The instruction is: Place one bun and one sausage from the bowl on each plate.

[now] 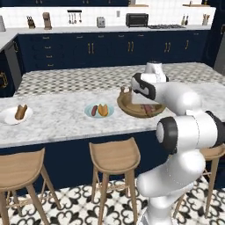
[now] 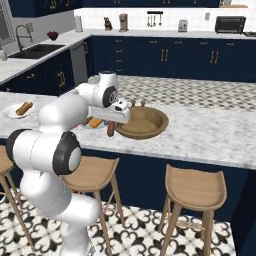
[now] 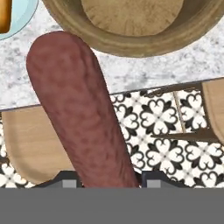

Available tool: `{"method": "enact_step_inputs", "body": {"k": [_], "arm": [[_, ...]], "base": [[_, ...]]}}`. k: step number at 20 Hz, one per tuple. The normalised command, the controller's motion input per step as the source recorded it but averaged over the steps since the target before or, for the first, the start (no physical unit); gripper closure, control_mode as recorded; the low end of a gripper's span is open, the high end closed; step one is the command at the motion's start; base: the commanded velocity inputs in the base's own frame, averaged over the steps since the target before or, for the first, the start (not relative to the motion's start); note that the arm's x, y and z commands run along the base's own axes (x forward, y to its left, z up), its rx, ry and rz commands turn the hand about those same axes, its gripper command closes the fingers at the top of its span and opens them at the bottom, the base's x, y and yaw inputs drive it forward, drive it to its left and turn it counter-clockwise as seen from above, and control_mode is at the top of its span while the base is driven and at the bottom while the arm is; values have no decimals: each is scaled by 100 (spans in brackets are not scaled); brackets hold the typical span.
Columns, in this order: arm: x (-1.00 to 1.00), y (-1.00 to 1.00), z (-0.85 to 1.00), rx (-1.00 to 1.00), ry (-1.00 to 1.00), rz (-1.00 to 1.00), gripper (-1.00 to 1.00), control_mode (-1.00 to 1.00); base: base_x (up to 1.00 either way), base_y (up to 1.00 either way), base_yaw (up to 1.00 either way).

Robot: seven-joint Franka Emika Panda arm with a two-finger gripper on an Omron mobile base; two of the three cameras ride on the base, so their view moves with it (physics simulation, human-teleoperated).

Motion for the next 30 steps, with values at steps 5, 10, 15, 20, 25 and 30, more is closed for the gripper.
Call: {"method": "enact_step_inputs", "body": {"k": [5, 10, 15, 20, 25, 30], "arm": [[0, 0, 0, 0, 0, 0, 100, 100], [0, 0, 0, 0, 0, 0, 100, 100], [0, 0, 0, 0, 0, 0, 100, 100], [0, 0, 0, 0, 0, 0, 100, 100], [0, 0, 0, 0, 0, 0, 100, 100], [0, 0, 0, 0, 0, 0, 100, 100]], "base": [[-28, 100, 0], [2, 100, 0], [35, 100, 0], [40, 100, -3], [33, 49, -1], [47, 34, -1]]}}
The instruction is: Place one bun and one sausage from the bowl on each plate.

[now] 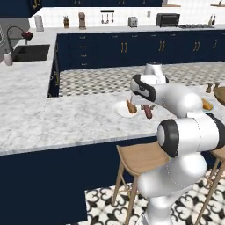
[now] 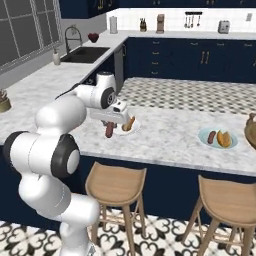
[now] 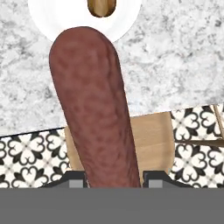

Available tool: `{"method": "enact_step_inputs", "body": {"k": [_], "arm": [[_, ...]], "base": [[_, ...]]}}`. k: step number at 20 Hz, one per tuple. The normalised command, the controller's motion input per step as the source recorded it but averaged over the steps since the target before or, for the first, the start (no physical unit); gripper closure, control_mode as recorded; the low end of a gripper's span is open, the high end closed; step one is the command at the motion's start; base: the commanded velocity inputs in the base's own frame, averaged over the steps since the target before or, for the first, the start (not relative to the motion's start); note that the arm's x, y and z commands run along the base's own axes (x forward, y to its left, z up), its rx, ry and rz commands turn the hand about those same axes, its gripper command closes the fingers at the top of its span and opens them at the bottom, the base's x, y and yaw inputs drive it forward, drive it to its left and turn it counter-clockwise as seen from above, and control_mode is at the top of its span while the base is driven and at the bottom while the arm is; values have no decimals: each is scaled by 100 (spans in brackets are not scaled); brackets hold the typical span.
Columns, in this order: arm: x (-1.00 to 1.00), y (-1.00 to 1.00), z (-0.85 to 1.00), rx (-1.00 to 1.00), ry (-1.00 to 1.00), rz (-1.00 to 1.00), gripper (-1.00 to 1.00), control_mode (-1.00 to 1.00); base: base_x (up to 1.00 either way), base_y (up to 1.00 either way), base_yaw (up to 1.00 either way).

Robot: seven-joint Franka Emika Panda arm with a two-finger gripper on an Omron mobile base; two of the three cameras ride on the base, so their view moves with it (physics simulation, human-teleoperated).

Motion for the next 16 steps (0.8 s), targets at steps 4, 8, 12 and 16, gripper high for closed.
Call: {"method": "enact_step_inputs", "body": {"k": [4, 8, 12, 16], "arm": [[0, 0, 0, 0, 0, 0, 100, 100], [0, 0, 0, 0, 0, 0, 100, 100], [0, 0, 0, 0, 0, 0, 100, 100], [0, 0, 0, 0, 0, 0, 100, 100]], "base": [[7, 57, -6], [21, 69, -5], [54, 8, 0], [59, -8, 0]]}}
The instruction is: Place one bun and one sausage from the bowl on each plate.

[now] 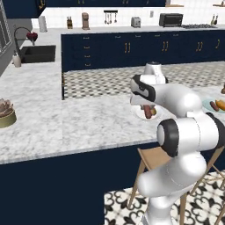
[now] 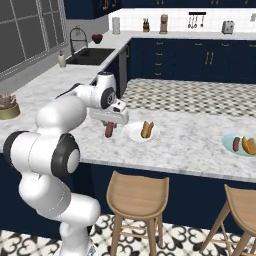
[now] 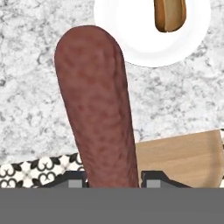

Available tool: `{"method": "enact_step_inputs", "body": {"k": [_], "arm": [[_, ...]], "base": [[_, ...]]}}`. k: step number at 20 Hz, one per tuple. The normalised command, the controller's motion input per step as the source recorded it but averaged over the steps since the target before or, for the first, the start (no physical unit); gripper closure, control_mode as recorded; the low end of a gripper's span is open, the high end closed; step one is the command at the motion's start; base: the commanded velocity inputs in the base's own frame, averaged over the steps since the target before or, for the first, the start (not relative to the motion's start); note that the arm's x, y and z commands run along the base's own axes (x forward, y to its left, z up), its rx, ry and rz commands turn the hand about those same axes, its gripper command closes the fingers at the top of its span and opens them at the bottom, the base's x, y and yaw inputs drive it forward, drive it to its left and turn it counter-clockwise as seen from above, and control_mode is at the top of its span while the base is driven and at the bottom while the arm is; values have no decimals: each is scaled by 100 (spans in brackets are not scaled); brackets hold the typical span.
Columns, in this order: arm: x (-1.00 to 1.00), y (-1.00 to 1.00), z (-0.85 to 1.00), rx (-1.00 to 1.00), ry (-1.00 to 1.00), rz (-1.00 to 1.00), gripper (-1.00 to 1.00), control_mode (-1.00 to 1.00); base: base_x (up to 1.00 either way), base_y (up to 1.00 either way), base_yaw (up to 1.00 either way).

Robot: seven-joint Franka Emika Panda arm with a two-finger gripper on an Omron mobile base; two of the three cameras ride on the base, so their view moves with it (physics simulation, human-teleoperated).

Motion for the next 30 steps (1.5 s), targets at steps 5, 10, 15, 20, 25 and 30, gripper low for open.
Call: {"method": "enact_step_inputs", "body": {"k": [5, 10, 15, 20, 25, 30], "arm": [[39, -3, -6, 0, 0, 0, 100, -100], [100, -5, -22, 0, 5, 0, 100, -100], [91, -4, -36, 0, 8, 0, 100, -100], [68, -36, -49, 0, 3, 0, 100, -100], [68, -39, -48, 0, 1, 0, 100, -100], [58, -8, -23, 0, 6, 0, 100, -100]], "base": [[37, -7, 0], [0, 0, 0], [0, 0, 0], [0, 0, 0], [0, 0, 0], [0, 0, 0]]}}
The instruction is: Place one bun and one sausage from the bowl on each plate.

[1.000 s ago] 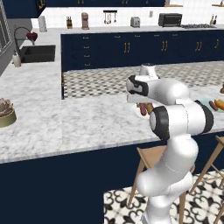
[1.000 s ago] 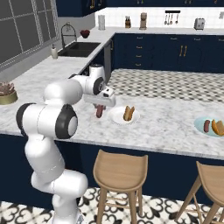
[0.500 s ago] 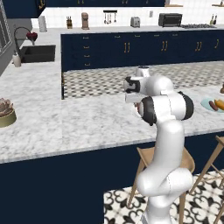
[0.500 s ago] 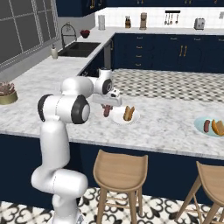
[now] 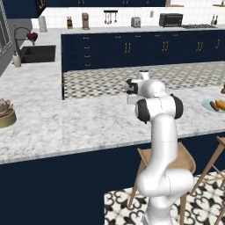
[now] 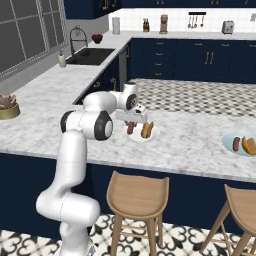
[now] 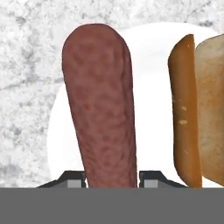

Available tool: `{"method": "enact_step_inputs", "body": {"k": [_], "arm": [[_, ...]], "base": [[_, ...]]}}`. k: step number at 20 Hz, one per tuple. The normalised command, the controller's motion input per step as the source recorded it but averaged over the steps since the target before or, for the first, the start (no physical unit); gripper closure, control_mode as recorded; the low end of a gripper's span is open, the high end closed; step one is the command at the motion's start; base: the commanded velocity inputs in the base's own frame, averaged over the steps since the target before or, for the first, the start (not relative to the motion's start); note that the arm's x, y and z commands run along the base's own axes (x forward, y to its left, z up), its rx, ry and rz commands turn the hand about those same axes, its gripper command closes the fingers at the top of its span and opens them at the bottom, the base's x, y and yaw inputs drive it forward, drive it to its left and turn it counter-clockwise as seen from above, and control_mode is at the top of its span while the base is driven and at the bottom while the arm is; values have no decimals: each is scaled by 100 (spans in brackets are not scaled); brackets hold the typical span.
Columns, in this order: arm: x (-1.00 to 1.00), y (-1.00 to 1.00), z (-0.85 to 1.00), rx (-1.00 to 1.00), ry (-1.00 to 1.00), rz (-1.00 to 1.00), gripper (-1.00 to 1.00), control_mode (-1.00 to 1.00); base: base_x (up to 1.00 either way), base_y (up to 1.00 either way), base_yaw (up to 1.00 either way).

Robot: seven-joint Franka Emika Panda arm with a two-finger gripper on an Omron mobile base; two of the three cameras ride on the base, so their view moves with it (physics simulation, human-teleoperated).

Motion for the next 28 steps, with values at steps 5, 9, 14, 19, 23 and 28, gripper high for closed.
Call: {"method": "enact_step_inputs", "body": {"k": [5, 9, 14, 19, 23, 28], "arm": [[24, 0, -21, 0, 5, 0, 100, -100], [0, 0, -16, 0, 5, 0, 100, -100], [-30, -1, -22, 0, 0, 0, -100, -100], [-38, -4, -2, 0, -14, 0, -100, -100], [-57, 0, -6, 0, -31, 0, -100, -100], [-90, 1, 0, 0, -50, 0, -100, -100]], "base": [[0, 0, 0], [0, 0, 0], [0, 0, 0], [0, 0, 0], [0, 0, 0], [0, 0, 0]]}}
